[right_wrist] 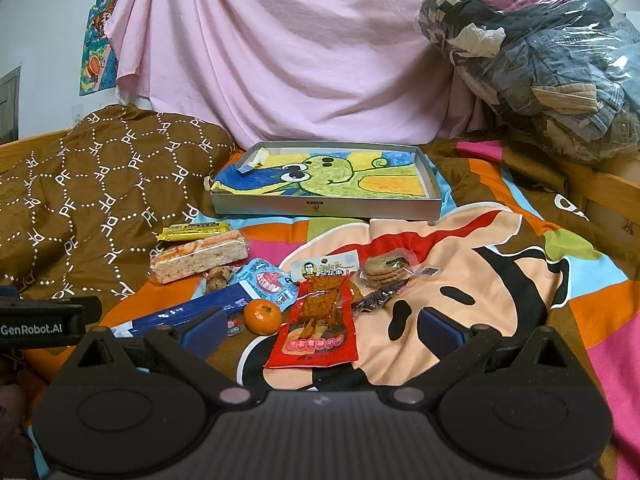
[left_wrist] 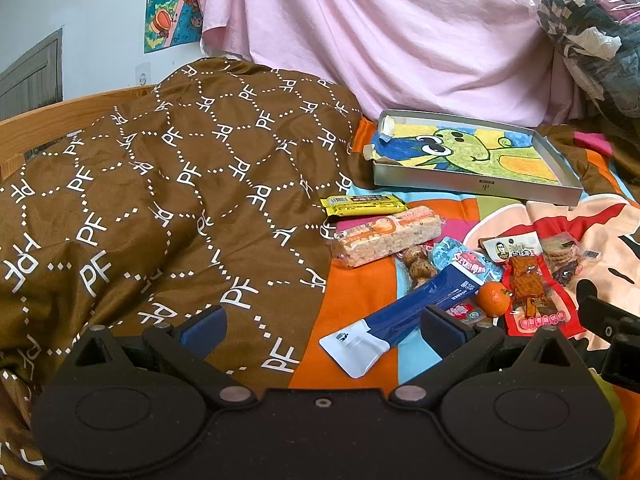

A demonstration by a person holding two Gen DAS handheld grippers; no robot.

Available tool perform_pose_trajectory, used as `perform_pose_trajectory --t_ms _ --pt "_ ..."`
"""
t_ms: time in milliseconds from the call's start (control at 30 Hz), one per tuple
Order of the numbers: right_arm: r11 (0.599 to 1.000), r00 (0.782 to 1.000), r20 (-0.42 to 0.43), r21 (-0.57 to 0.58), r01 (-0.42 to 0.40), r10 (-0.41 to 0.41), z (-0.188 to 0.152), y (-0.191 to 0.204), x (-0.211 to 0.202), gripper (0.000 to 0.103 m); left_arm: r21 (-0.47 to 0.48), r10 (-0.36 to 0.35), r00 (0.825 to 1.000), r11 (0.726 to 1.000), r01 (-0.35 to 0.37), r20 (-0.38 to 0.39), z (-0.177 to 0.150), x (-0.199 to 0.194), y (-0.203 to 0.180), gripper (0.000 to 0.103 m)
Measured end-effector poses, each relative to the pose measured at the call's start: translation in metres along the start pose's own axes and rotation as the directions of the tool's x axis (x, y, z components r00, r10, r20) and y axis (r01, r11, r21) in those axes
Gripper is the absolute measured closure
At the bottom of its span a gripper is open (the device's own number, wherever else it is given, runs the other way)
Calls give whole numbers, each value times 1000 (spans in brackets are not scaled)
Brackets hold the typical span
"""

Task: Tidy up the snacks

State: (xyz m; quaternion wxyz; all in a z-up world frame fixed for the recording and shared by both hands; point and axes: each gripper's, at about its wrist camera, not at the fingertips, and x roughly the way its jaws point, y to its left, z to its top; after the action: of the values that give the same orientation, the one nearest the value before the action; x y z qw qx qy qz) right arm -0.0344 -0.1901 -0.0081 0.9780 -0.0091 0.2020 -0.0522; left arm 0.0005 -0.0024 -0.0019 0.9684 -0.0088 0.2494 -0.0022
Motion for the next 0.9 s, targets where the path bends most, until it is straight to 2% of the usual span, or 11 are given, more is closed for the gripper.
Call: perform_pose_trajectory --t_ms 167,400,667,800,867,900 --pt "1000 1000 -16 -2 3 -4 1 0 1 0 13 7 1000 1000 -7 -17 -5 4 -2 1" --pt "993 997 -26 -92 -74 72 12 -1 12 0 33 -17 998 999 19 -59 4 21 -3 1" --pt "986 981 -108 -33 -163 158 26 -21 48 0 105 -87 991 990 98 -98 21 58 -14 1" --pt "980 970 -153 -36 -196 189 27 -27 69 0 168 -149 980 971 170 -128 30 81 -23 1" --pt "979 966 -168 -32 -203 195 26 -30 78 0 170 -184 969 963 211 -163 34 92 -23 1" --pt "975 960 -185 -28 -220 211 26 -32 82 0 163 -215 958 955 247 -191 36 99 -22 1"
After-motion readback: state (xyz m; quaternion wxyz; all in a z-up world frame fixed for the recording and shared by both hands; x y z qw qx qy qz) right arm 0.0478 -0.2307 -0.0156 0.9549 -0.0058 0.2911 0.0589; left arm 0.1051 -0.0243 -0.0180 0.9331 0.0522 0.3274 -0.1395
